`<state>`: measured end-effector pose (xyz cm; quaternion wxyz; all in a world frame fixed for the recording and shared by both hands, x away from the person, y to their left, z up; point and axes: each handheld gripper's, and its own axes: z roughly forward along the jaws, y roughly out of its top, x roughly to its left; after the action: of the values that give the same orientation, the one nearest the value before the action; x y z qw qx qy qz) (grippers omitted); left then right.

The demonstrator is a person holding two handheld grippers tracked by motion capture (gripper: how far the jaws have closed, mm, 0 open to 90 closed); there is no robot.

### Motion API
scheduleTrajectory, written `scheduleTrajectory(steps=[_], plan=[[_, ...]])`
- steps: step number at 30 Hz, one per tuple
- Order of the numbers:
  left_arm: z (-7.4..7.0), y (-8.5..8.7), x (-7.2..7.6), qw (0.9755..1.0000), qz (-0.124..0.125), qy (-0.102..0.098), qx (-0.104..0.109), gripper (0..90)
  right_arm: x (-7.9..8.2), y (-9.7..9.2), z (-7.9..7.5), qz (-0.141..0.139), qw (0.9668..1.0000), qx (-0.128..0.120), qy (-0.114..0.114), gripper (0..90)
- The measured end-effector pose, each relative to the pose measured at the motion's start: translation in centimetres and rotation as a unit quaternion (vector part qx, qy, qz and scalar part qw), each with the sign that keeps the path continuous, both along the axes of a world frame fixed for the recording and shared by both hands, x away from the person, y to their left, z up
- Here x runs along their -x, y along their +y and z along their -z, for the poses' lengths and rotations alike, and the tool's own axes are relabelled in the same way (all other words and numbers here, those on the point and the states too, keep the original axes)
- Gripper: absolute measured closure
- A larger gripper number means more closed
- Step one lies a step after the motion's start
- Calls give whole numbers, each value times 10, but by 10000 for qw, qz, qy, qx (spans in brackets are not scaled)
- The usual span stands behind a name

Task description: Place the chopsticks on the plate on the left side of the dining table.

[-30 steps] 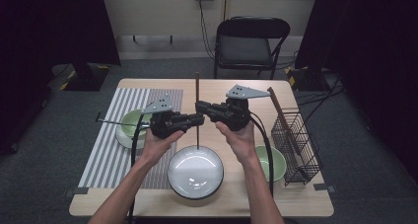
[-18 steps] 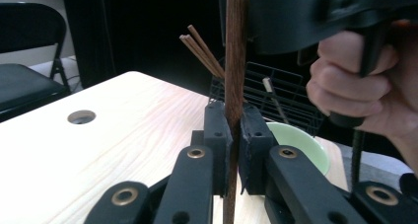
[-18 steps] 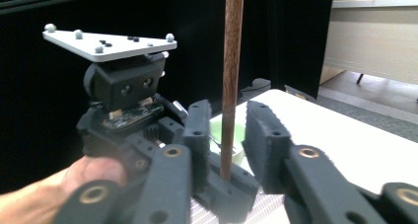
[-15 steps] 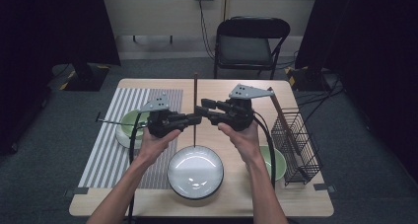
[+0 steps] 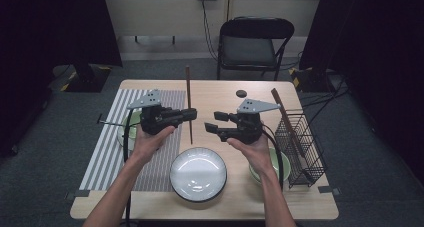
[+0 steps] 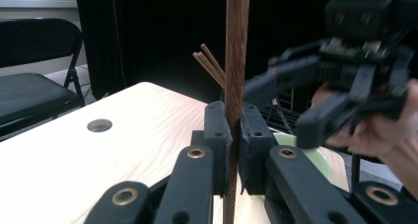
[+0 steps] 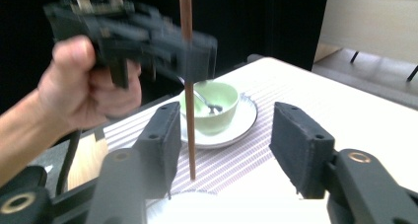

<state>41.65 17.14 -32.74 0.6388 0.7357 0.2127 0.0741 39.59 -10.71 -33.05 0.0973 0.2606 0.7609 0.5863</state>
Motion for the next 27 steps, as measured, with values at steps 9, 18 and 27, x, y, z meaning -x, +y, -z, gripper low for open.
scheduleTrajectory(steps=[9,18,27], plan=[[1,-11,1,10000,-31,5,-36,846,-2,21,29,-332,9992,72,211,570],[1,-20,5,9999,134,-81,-43,846,-4,36,36,-458,9989,-82,53,711],[2,-21,4,9997,219,-26,52,845,-5,37,38,-482,9988,-85,-12,853]])
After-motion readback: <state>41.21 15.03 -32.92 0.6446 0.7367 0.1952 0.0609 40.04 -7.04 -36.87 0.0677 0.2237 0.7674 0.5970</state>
